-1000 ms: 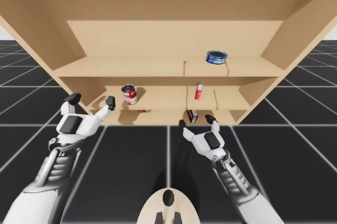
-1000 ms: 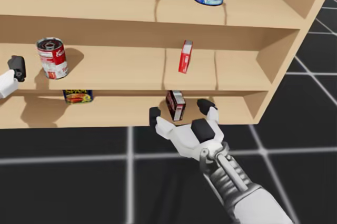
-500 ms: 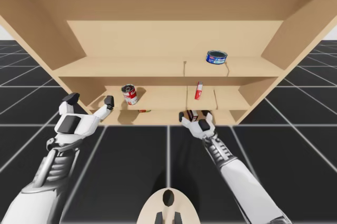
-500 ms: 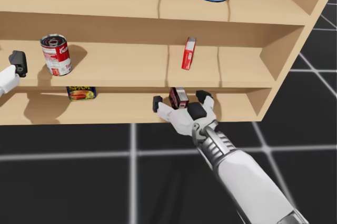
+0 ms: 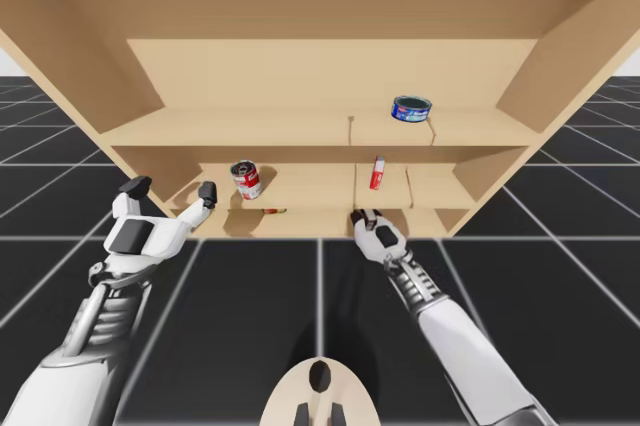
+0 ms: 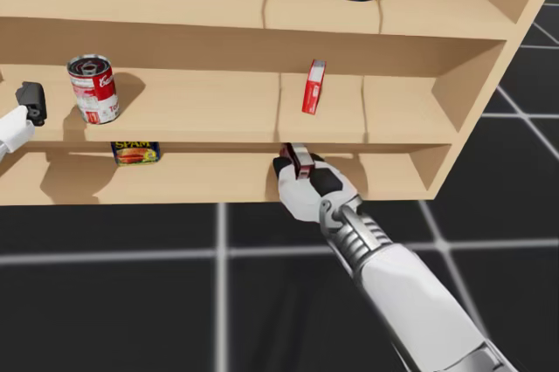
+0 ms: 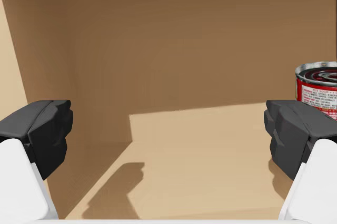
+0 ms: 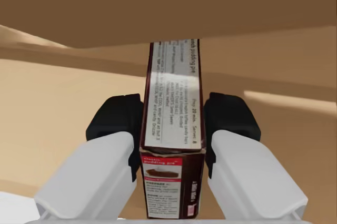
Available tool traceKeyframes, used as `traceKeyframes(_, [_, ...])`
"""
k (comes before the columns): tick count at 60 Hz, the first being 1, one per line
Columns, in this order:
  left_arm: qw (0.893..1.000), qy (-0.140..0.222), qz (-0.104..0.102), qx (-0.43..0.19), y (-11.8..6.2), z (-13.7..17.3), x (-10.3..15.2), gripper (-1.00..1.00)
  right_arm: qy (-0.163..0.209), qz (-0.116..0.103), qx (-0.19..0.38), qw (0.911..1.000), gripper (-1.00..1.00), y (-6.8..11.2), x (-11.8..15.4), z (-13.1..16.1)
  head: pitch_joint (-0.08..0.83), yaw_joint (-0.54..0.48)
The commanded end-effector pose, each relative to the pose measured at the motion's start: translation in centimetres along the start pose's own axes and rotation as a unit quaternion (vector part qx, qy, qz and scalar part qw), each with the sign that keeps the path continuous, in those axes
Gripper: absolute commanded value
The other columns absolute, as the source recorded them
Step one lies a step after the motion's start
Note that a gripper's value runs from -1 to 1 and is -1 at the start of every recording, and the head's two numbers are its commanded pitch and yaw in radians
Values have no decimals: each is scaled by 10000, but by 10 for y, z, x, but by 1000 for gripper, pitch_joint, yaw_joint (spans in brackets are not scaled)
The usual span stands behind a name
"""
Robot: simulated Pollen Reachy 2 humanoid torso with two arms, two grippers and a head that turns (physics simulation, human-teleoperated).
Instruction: Retrieve the pudding box from the shelves.
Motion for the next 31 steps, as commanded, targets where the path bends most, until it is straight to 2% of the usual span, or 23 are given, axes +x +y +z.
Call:
traceKeyframes(1, [10000, 1, -3, 1, 0, 0, 0, -1000, -257, -311, 308, 9987, 1000, 38, 3, 8, 595, -141])
traceKeyframes(8, [10000, 5, -6, 6, -1, 0, 0, -1000, -641, -127, 230, 9976, 1000, 36, 19, 31, 594, -142])
traceKeyframes(15, [10000, 10, -9, 4, -1, 0, -1, -1000, -886, -26, 171, 9959, 1000, 34, 22, 53, 592, -144])
traceKeyframes(31, [10000, 23, -27, -12, -3, -1, -2, -1000, -1059, -162, 194, 9941, 1000, 31, 14, 104, 591, -153])
